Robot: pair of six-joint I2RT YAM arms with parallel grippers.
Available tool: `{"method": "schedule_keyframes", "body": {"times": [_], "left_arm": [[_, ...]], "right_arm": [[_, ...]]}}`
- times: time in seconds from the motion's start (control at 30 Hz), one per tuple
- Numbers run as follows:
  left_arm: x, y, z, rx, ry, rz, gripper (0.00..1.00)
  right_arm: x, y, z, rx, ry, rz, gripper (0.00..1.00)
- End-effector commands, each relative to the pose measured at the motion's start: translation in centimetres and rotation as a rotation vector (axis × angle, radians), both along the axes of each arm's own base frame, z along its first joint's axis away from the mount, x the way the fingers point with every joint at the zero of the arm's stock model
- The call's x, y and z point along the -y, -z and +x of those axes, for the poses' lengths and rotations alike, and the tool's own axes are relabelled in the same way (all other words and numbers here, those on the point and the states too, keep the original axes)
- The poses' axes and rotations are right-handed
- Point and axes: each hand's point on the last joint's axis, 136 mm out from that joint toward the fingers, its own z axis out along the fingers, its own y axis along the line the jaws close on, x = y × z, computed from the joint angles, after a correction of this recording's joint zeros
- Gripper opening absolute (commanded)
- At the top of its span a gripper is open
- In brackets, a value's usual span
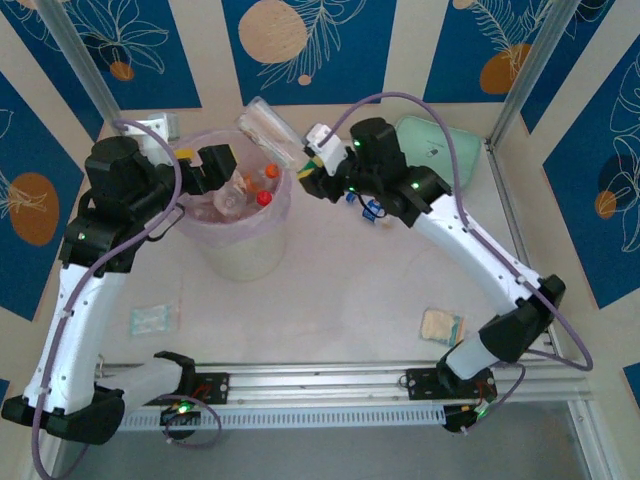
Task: Put the plastic bottles in the bin
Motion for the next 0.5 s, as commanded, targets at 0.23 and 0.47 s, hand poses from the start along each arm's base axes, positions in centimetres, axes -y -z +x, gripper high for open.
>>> {"method": "schedule_keyframes", "body": {"times": [0.23,0.47], "left_arm": [[0.6,-2.4,0.6,0.069,0.018,-0.106,1.0],[-0.6,-1.0,2.1,0.04,-0.073,-0.062,1.0]], "right_arm": [[-5.5,-1.3,-2.6,0.066,-0.15,0.006,0.16],[-5.3,-2.3,-4.0,0.088,-0.163,0.066,0.16]]}}
